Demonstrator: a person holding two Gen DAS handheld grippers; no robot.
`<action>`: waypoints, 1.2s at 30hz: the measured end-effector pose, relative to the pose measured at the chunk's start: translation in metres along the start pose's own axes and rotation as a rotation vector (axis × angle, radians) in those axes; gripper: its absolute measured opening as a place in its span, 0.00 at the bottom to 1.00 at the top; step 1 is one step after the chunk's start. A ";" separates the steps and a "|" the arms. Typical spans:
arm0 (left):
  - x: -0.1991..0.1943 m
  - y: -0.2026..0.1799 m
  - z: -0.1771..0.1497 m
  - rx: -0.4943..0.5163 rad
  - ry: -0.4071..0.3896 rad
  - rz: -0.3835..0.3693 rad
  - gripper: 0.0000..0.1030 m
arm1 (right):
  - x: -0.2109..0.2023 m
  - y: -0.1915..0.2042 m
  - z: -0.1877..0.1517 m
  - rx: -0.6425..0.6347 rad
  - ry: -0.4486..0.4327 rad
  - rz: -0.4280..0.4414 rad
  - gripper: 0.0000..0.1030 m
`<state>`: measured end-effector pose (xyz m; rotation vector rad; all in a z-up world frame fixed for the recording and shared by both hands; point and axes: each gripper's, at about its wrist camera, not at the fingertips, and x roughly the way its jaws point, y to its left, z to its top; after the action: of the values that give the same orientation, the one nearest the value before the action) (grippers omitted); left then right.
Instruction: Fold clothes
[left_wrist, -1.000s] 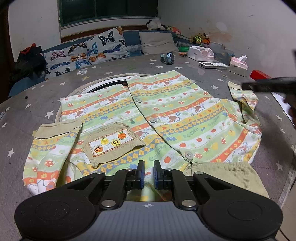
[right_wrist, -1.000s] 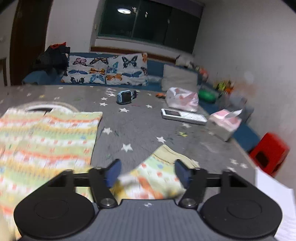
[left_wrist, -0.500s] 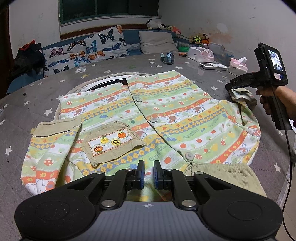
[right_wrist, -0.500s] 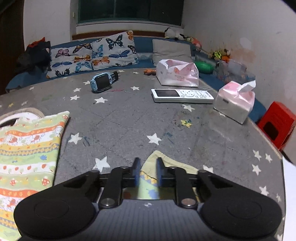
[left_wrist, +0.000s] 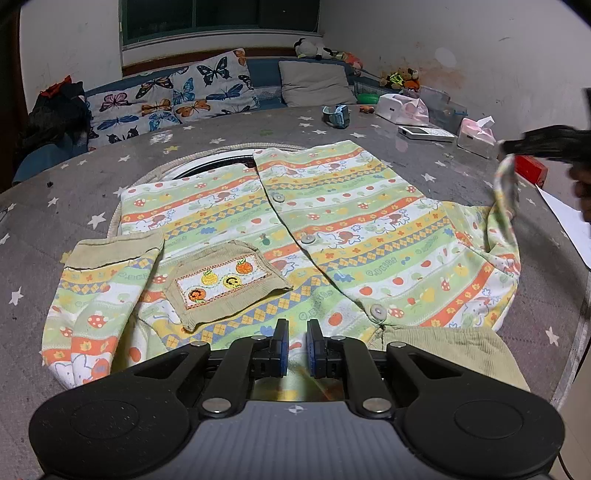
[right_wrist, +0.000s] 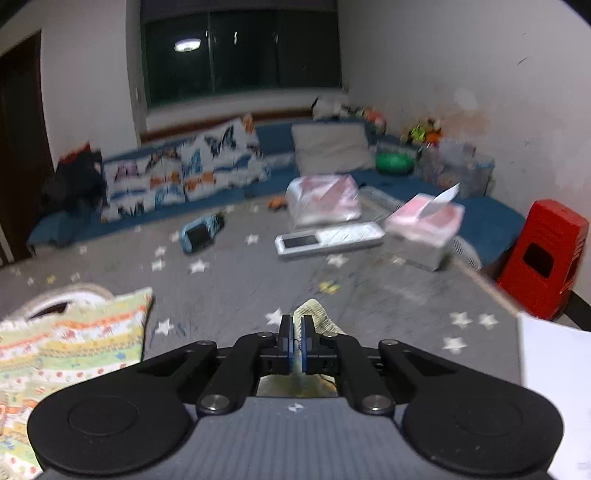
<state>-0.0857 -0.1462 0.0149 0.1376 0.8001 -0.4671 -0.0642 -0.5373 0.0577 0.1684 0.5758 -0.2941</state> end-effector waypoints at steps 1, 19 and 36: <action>0.000 0.000 0.000 0.000 -0.001 0.000 0.12 | -0.014 -0.008 0.000 0.010 -0.022 -0.005 0.03; -0.001 0.000 -0.002 -0.003 -0.003 0.012 0.12 | -0.066 -0.066 -0.063 0.076 0.066 -0.084 0.08; -0.011 0.008 -0.008 -0.018 -0.011 0.039 0.12 | 0.031 -0.041 -0.047 0.020 0.136 -0.072 0.18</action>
<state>-0.0934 -0.1330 0.0170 0.1336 0.7889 -0.4237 -0.0769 -0.5722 -0.0015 0.1878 0.7152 -0.3600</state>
